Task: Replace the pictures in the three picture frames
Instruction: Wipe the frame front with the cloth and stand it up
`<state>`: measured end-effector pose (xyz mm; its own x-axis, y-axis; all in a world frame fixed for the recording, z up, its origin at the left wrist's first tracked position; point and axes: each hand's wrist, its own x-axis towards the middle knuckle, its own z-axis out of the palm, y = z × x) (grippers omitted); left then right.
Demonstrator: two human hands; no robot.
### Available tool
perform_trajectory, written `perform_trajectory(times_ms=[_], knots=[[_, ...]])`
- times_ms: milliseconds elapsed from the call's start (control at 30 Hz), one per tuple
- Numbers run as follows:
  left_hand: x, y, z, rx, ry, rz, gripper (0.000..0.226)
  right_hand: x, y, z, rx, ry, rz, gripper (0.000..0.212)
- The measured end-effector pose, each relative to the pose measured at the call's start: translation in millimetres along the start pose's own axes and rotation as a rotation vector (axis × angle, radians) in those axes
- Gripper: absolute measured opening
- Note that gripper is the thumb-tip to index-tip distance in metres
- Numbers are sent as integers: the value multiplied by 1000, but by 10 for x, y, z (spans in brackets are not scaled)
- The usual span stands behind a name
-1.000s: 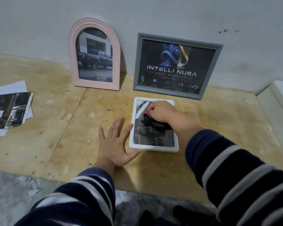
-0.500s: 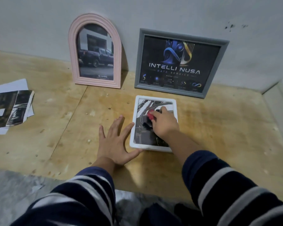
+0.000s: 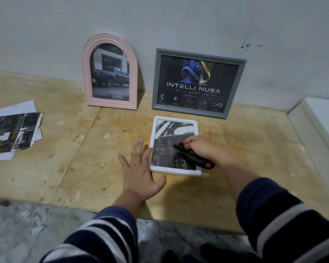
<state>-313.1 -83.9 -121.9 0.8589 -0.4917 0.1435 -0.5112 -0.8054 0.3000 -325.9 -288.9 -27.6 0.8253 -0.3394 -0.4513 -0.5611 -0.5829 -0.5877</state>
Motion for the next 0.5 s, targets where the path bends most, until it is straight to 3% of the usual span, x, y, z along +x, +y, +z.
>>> perform_trajectory(times_ms=[67, 200, 367, 500], knots=[[13, 189, 47, -28, 28, 12, 91, 147, 1, -145, 40, 146, 27, 11], [28, 326, 181, -64, 68, -42, 95, 548, -14, -254, -138, 342, -63, 20], [55, 309, 200, -135, 41, -70, 97, 832, 87, 10, -361, 312, -109, 33], [76, 313, 175, -137, -1, -86, 98, 695, 221, 193, -559, 407, -182, 36]])
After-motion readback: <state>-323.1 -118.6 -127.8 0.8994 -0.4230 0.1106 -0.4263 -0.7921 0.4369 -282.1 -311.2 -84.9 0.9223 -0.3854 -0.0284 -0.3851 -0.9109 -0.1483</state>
